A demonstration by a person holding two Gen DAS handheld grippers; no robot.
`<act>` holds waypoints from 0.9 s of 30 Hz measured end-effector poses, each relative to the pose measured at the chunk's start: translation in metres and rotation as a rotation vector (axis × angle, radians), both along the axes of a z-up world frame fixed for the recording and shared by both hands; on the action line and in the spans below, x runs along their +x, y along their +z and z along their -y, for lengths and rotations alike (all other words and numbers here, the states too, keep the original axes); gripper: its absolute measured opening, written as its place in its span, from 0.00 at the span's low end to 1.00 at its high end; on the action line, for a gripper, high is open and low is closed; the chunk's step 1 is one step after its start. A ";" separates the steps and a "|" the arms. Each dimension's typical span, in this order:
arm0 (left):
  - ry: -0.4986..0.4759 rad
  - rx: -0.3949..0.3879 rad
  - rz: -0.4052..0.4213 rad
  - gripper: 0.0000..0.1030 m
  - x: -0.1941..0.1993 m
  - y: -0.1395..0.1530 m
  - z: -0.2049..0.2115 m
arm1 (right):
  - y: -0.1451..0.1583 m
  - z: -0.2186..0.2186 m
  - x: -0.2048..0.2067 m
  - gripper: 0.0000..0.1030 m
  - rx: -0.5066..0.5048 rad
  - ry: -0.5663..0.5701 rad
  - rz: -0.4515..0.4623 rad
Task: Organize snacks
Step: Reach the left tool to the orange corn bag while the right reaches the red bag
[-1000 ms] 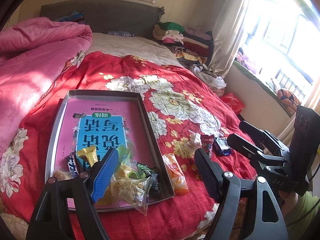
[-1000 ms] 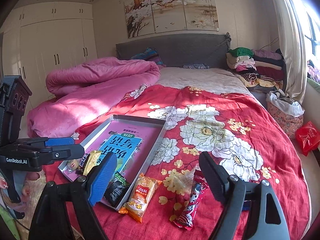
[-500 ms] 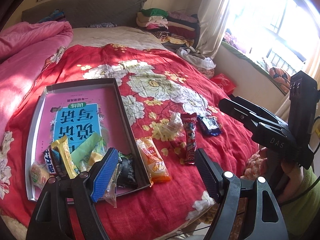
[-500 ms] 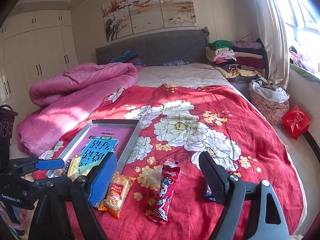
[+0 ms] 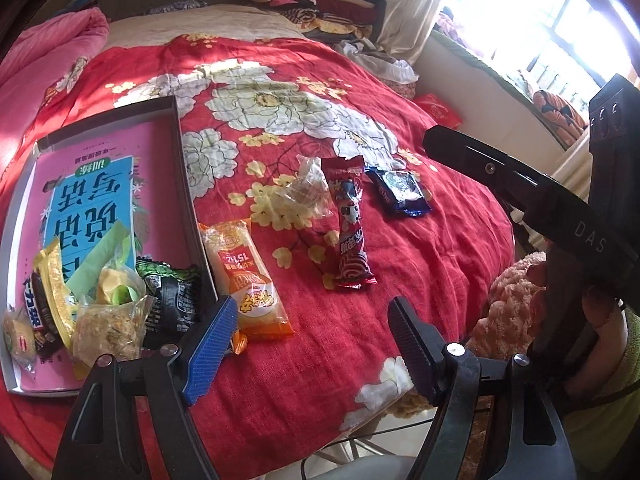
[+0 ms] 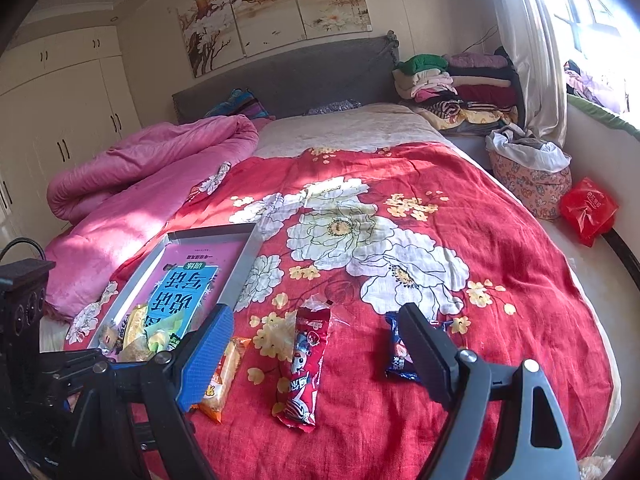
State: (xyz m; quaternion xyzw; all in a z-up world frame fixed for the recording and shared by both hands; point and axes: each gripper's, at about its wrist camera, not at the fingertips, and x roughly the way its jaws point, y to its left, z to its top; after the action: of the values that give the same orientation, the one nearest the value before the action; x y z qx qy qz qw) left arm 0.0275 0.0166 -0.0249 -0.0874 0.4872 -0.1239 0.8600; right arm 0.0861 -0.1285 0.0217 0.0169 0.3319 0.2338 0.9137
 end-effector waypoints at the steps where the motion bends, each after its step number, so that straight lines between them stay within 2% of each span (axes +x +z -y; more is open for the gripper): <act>1: 0.007 0.009 -0.011 0.76 0.002 -0.002 0.001 | -0.001 0.001 0.001 0.81 0.001 0.000 -0.007; 6: 0.035 0.033 -0.070 0.69 0.015 -0.013 0.004 | -0.008 0.002 0.006 0.81 0.009 0.010 -0.051; 14: 0.095 0.111 -0.156 0.67 0.033 -0.030 0.011 | -0.025 -0.001 0.014 0.81 -0.010 0.034 -0.133; 18: 0.113 0.160 -0.153 0.67 0.042 -0.034 0.017 | -0.035 -0.005 0.017 0.81 -0.028 0.052 -0.169; 22: 0.129 0.171 -0.145 0.66 0.048 -0.036 0.019 | -0.047 -0.010 0.022 0.81 -0.055 0.073 -0.209; 27: 0.129 0.152 -0.131 0.66 0.050 -0.038 0.020 | -0.065 -0.021 0.032 0.66 -0.094 0.114 -0.270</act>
State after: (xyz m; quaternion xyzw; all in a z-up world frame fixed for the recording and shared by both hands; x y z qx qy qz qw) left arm 0.0775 -0.0036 -0.0630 -0.0612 0.5438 -0.0249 0.8366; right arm 0.1178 -0.1078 -0.0433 -0.0135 0.4629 0.2649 0.8458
